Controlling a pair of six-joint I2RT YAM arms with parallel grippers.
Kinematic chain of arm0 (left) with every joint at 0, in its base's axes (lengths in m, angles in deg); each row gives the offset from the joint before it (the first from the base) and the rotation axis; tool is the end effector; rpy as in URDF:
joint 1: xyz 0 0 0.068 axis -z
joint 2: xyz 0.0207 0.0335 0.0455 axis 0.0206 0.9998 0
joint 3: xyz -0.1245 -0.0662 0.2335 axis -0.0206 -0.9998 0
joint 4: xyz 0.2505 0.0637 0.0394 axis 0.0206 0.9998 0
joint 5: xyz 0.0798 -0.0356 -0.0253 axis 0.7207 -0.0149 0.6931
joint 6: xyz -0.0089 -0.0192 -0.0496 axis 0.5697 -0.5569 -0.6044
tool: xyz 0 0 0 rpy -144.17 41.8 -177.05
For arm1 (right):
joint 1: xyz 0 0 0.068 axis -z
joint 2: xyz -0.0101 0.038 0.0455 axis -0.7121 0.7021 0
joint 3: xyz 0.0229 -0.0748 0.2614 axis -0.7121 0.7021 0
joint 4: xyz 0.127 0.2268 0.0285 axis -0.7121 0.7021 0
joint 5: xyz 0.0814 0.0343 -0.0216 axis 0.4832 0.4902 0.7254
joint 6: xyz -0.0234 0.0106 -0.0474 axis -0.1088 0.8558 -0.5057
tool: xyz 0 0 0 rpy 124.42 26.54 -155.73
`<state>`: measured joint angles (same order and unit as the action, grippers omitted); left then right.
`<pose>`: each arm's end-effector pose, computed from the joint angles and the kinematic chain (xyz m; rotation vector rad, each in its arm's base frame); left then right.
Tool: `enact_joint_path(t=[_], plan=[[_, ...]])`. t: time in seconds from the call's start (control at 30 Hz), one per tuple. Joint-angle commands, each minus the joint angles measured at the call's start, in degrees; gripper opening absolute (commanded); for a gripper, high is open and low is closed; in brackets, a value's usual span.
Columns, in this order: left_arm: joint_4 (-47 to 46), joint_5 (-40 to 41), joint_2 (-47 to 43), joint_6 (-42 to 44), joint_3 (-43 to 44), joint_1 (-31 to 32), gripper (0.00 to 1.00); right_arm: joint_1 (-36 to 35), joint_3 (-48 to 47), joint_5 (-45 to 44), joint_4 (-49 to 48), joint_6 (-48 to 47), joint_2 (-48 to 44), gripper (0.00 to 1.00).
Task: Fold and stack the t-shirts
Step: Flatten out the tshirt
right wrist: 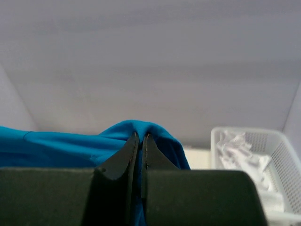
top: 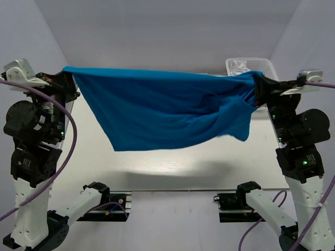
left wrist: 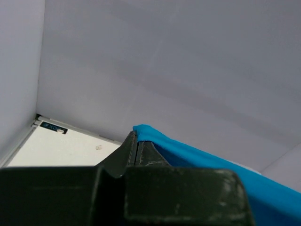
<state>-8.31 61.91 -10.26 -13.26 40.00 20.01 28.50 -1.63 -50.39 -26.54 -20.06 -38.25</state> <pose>0.0892 -0.0160 0.5608 -0.3734 1.3329 -0.2149 0.1006 0.0255 0.5209 0.0065 1.1786 0.2739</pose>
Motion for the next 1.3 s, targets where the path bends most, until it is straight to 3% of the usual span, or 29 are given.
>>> enact_joint_path(t=[0.0, 0.33, 0.53, 0.77, 0.9, 1.1, 1.13, 1.17, 1.2, 1.23, 1.27], plan=[[1.59, 0.56, 2.46, -2.04, -2.15, -0.8, 0.0, 1.0, 3.14, 0.21, 2.35, 2.98, 0.46, 0.0], [0.89, 3.71, 10.62, -11.8, -19.9, -1.5, 0.0, 1.0, 17.01, 5.04, -1.24, 9.93, 9.06, 0.0], [-4.54, 1.79, 24.13, -13.92, -23.68, -2.81, 0.0, 1.09, 15.46, 4.09, -2.75, 10.72, 22.6, 0.0], [-5.61, 1.79, 41.01, -12.52, -13.24, -6.42, 0.0, 1.44, 6.06, 1.62, -4.69, 7.82, 40.5, 0.0], [-6.75, -0.83, 50.15, -11.72, -6.4, -9.05, 0.0, 1.79, -5.08, 1.71, -1.62, 6.77, 54.99, 0.0], [-7.29, -4.89, 61.95, -10.05, 3.53, -11.26, 0.0, 2.31, -19.52, 0.56, 1.11, 5.1, 68.64, 0.0], [-6.76, -5.5, 63.7, -9.53, 5.3, -11.78, 0.03, 2.49, -22.23, 1.26, 1.46, 4.14, 71.36, 0.06], [-6.24, -6.03, 67.11, -9.53, 7.06, -11.79, 0.15, 2.58, -24.95, 1.53, 2.43, 3.96, 73.83, 0.19], [-4.58, -6.03, 68.63, -9.53, 10.9, -11.79, 0.33, 2.58, -26.37, 2.49, 2.87, 2.91, 75.07, 0.35], [-3.78, -6.03, 70.12, -8.92, 13.03, -12.31, 0.76, 2.49, -29.69, 3.54, 3.57, 2.03, 77.0, 0.65], [-2.64, -6.03, 71.27, -8.91, 15.05, -12.31, 1.0, 2.58, -34.08, 3.99, 7.58, 2.02, 79.1, 0.84]])
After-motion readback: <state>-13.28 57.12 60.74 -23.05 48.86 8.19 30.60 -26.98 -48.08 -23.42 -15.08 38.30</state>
